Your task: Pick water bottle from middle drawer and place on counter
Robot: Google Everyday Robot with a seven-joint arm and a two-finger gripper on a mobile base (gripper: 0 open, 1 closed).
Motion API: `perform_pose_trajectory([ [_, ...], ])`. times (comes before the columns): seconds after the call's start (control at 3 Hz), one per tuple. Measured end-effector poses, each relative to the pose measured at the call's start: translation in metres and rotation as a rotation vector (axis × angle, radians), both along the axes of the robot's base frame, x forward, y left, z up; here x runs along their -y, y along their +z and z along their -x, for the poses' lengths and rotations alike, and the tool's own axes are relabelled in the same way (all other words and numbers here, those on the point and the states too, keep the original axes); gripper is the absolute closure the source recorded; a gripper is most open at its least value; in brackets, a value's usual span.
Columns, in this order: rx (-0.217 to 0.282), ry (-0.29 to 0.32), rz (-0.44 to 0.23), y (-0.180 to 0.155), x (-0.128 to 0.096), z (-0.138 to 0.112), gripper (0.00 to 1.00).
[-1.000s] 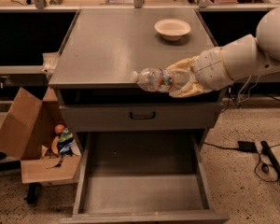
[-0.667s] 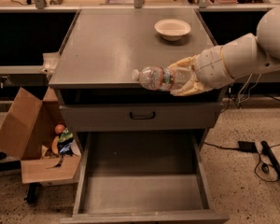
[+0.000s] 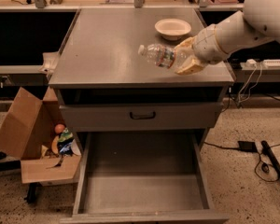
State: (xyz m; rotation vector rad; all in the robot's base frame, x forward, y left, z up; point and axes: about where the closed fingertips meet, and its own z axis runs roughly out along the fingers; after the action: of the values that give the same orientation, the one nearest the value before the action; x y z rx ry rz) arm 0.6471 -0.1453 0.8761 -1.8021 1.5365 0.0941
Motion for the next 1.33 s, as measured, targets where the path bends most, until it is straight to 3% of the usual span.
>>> perform_pose_trajectory([
  [0.33,-0.068,-0.125,-0.028,-0.001,0.017,-0.039,1.00],
  [0.67,-0.122,-0.202,-0.046,-0.005,0.028,-0.064,1.00],
  [1.0,-0.178,-0.254,-0.053,-0.014,0.034,-0.083,0.85],
  [1.33,-0.220,-0.284,-0.056,-0.021,0.038,-0.095,0.62],
])
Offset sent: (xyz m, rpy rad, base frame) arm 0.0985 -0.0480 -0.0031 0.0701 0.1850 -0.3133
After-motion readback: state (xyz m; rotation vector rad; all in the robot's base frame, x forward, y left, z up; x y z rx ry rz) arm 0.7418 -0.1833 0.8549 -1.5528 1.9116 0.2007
